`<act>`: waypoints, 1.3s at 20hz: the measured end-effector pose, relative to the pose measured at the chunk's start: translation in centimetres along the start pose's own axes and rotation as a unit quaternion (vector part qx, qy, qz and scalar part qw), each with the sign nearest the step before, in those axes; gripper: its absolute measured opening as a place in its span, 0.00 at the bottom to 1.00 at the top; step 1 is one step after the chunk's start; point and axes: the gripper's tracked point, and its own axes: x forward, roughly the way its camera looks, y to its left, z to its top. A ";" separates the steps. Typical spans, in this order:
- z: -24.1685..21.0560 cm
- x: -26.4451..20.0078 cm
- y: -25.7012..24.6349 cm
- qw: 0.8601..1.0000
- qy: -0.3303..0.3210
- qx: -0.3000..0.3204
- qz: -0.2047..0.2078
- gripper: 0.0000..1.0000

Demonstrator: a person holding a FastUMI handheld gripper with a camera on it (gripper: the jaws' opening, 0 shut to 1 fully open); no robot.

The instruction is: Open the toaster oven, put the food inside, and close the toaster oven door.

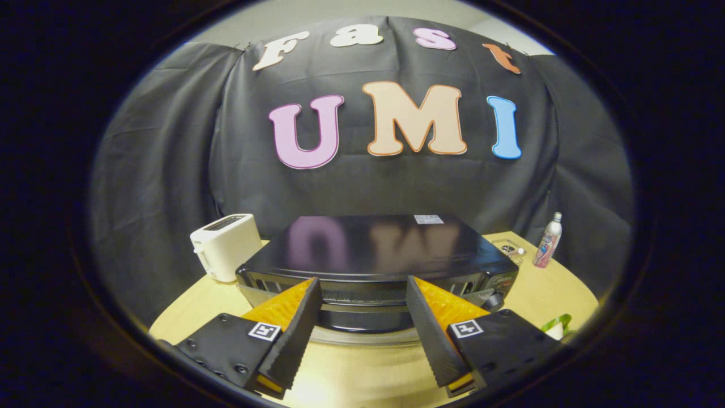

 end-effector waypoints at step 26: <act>-18.9 -5.5 -2.6 0.952 0.304 0.004 -0.028 0.90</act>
